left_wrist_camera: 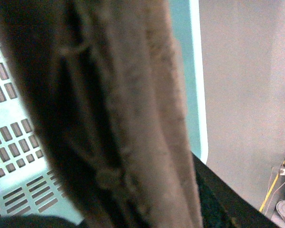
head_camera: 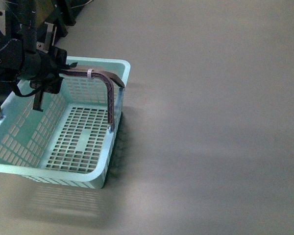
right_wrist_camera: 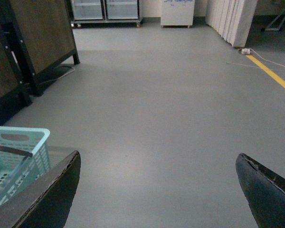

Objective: Pick lemon and mango into basket

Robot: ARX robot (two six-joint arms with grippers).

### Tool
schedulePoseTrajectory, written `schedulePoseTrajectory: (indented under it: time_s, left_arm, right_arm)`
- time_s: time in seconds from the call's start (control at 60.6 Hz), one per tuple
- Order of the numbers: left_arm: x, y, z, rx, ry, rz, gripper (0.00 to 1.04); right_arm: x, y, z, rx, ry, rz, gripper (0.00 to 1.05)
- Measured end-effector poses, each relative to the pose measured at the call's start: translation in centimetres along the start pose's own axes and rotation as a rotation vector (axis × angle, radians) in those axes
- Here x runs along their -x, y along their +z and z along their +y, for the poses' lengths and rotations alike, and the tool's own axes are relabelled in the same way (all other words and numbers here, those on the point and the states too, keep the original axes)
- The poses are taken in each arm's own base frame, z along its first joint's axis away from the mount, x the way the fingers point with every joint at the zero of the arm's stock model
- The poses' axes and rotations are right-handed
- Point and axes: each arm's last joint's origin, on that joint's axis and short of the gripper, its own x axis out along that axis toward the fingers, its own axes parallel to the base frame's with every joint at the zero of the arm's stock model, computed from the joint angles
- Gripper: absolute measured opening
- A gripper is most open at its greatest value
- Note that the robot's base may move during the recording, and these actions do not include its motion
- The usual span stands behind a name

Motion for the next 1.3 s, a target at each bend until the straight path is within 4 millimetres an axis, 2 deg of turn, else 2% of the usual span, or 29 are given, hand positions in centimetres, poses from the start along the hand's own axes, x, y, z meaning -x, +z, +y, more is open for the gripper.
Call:
schedulePoseTrajectory:
  time_s: [0.099, 0.181, 0.28, 0.313, 0.561, 0.627, 0.726, 0.924, 1.072, 1.303]
  left_arm:
    - [1.0, 0.0, 0.0, 0.035, 0.006, 0.004, 0.05]
    - [2.9, -0.1, -0.1, 0.016, 0.008, 0.004, 0.05]
    - [7.0, 0.4, -0.9, 0.026, -0.032, 0.001, 0.05]
    - [9.2, 0.7, -1.3, 0.037, -0.062, -0.006, 0.05]
    - [19.1, 2.1, -2.9, 0.123, -0.227, -0.047, 0.05]
    - [21.3, 2.2, -3.1, 0.145, -0.261, -0.059, 0.05]
    - [25.8, 1.9, -3.6, 0.169, -0.323, -0.085, 0.05]
    - [32.7, 2.0, -4.0, 0.186, -0.432, -0.121, 0.05]
    - [35.0, 2.4, -4.0, 0.197, -0.472, -0.162, 0.05]
    - [34.9, 2.3, -4.0, 0.189, -0.467, -0.152, 0.05]
  right_arm:
    - [0.0, 0.0, 0.0, 0.000, 0.000, 0.000, 0.96]
    - [0.0, 0.0, 0.0, 0.000, 0.000, 0.000, 0.96]
    - [0.0, 0.0, 0.0, 0.000, 0.000, 0.000, 0.96]
    - [0.0, 0.0, 0.0, 0.000, 0.000, 0.000, 0.96]
    - [0.0, 0.0, 0.0, 0.000, 0.000, 0.000, 0.96]
    - [0.0, 0.0, 0.0, 0.000, 0.000, 0.000, 0.96]
    - [0.0, 0.0, 0.0, 0.000, 0.000, 0.000, 0.96]
    - [0.0, 0.0, 0.0, 0.000, 0.000, 0.000, 0.96]
    - [0.0, 0.0, 0.0, 0.000, 0.000, 0.000, 0.96]
    - [0.0, 0.0, 0.0, 0.000, 0.000, 0.000, 0.96]
